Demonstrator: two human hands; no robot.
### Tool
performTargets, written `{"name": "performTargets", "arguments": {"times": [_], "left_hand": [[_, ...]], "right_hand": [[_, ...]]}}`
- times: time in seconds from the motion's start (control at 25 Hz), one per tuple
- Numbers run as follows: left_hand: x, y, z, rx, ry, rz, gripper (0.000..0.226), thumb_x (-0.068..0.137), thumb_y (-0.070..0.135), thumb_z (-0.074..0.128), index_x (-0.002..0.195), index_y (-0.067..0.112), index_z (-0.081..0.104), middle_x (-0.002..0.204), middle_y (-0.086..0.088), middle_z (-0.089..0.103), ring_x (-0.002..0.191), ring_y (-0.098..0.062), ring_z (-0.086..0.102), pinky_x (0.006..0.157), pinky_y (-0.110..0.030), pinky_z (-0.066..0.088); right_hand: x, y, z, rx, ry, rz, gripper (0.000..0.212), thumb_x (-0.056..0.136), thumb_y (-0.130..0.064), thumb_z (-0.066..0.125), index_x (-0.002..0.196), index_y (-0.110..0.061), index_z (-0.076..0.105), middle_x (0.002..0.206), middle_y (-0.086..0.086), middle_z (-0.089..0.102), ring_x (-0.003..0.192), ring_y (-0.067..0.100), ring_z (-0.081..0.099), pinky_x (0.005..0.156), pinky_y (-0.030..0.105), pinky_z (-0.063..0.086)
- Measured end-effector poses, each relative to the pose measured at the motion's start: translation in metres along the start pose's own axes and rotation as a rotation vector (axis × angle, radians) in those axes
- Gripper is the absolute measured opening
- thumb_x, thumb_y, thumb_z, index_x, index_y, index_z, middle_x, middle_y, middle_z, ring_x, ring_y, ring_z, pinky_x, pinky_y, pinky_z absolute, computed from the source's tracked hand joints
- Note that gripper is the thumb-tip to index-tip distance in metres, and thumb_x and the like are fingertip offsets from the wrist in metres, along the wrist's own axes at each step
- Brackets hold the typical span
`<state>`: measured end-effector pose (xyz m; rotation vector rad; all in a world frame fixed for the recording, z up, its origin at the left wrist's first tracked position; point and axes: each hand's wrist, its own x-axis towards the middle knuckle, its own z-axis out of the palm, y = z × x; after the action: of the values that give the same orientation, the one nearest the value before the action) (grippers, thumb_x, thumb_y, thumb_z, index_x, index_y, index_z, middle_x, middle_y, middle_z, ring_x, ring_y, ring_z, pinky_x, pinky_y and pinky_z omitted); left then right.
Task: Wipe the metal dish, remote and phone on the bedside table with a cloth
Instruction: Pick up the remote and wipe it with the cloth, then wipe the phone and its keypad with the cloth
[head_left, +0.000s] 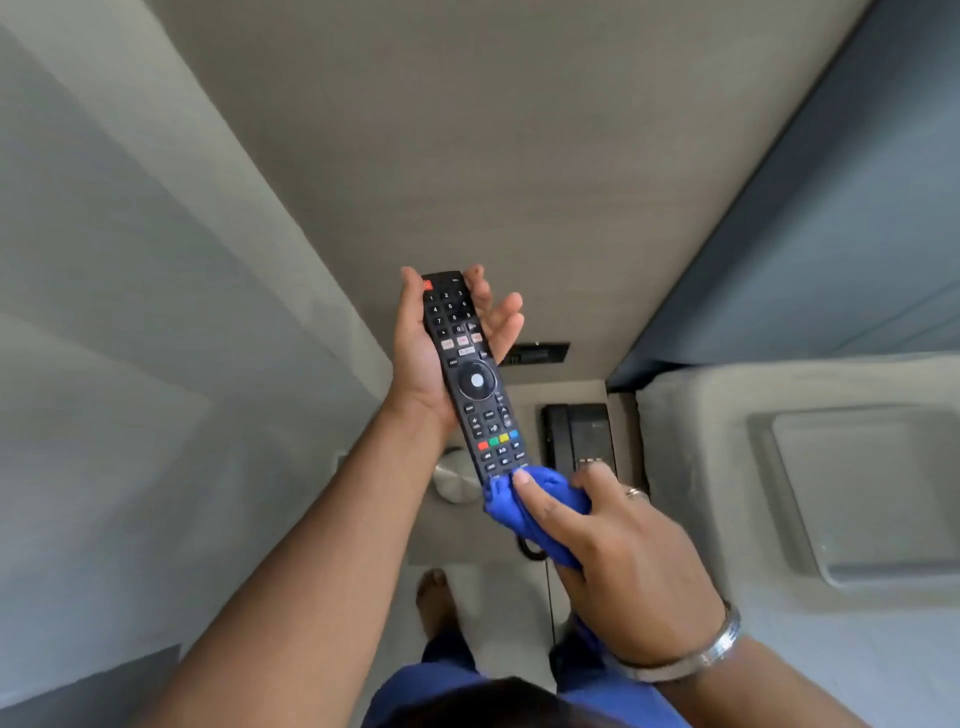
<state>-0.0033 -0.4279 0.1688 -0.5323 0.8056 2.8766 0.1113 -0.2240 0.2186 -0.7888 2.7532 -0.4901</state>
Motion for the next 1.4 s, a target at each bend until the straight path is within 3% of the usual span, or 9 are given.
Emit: {"name": "performTargets", "arguments": {"times": [0.16,0.32,0.52,0.72,0.88,1.08,1.24,1.32,1.4], "left_hand": [[0.059,-0.068,-0.091,0.349,0.218,-0.117,0.07,0.095,0.067,0.035,0.108,0.007,0.07,0.076,-0.002,0.064,0.07,-0.025,0.068,0.07,-0.037,0.059],[0.125,-0.152,-0.178,0.688,0.459,-0.075,0.057,0.099,0.056,0.041,0.084,0.006,0.063,0.064,-0.009,0.066,0.05,-0.025,0.065,0.052,-0.033,0.056],[0.213,-0.228,-0.265,1.299,0.63,0.025,0.056,0.106,0.037,0.04,0.063,0.003,0.05,0.083,-0.041,0.061,0.072,-0.043,0.061,0.066,-0.042,0.045],[0.237,-0.259,-0.313,1.553,0.693,0.065,0.056,0.107,0.038,0.032,0.089,-0.003,0.065,0.095,-0.027,0.069,0.093,-0.042,0.063,0.079,-0.044,0.047],[0.238,-0.272,-0.335,1.856,0.798,-0.026,0.057,0.105,0.044,0.027,0.11,0.004,0.067,0.111,-0.022,0.067,0.103,-0.041,0.06,0.083,-0.046,0.047],[0.238,-0.272,-0.327,1.889,0.845,0.129,0.048,0.097,0.053,0.043,0.111,0.011,0.063,0.113,-0.016,0.062,0.103,-0.034,0.058,0.086,-0.044,0.044],[0.253,-0.281,-0.294,1.898,0.453,0.551,0.031,0.097,0.039,0.048,0.103,0.015,0.065,0.1,-0.008,0.066,0.093,-0.025,0.059,0.081,-0.038,0.043],[0.262,-0.297,-0.276,1.856,0.201,0.509,0.03,0.099,0.034,0.044,0.103,0.012,0.065,0.099,-0.006,0.068,0.092,-0.023,0.061,0.082,-0.038,0.046],[0.267,-0.312,-0.269,1.88,0.144,0.389,0.032,0.102,0.032,0.039,0.108,0.012,0.064,0.103,-0.006,0.069,0.095,-0.023,0.061,0.086,-0.039,0.046]], "right_hand": [[-0.015,0.089,0.072,0.009,-0.259,0.291,0.069,0.08,-0.047,0.043,0.14,-0.06,0.012,0.112,-0.006,0.044,0.088,0.023,0.058,0.064,0.033,0.047],[-0.015,0.159,0.121,0.195,-0.193,0.504,0.064,0.079,-0.057,0.043,0.14,-0.054,0.025,0.101,-0.002,0.049,0.072,0.024,0.061,0.059,0.035,0.05],[0.032,0.232,0.201,0.144,-0.102,0.552,0.067,0.081,-0.055,0.046,0.144,-0.04,0.03,0.11,0.004,0.05,0.08,0.028,0.061,0.067,0.035,0.051],[0.099,0.282,0.27,0.118,-0.062,0.548,0.064,0.088,-0.045,0.053,0.145,-0.035,0.026,0.119,0.01,0.047,0.085,0.022,0.053,0.069,0.034,0.049],[0.157,0.306,0.316,0.088,-0.071,0.502,0.066,0.088,-0.049,0.05,0.146,-0.032,0.021,0.129,0.016,0.044,0.099,0.039,0.057,0.075,0.045,0.051],[0.176,0.338,0.354,-0.123,-0.194,0.436,0.069,0.09,-0.06,0.02,0.15,-0.03,0.005,0.162,0.009,0.006,0.143,0.046,0.007,0.111,0.063,0.011],[0.172,0.354,0.366,-0.231,-0.062,0.154,0.067,0.091,-0.049,0.033,0.149,-0.018,0.02,0.158,0.018,0.019,0.142,0.044,0.015,0.112,0.058,0.014],[0.181,0.354,0.377,-0.239,-0.076,0.085,0.068,0.091,-0.045,0.038,0.149,-0.013,0.02,0.157,0.019,0.022,0.143,0.04,0.017,0.114,0.054,0.016],[0.188,0.355,0.389,-0.23,-0.095,0.092,0.069,0.091,-0.042,0.038,0.149,-0.011,0.019,0.157,0.02,0.021,0.143,0.04,0.016,0.115,0.052,0.016]]}}
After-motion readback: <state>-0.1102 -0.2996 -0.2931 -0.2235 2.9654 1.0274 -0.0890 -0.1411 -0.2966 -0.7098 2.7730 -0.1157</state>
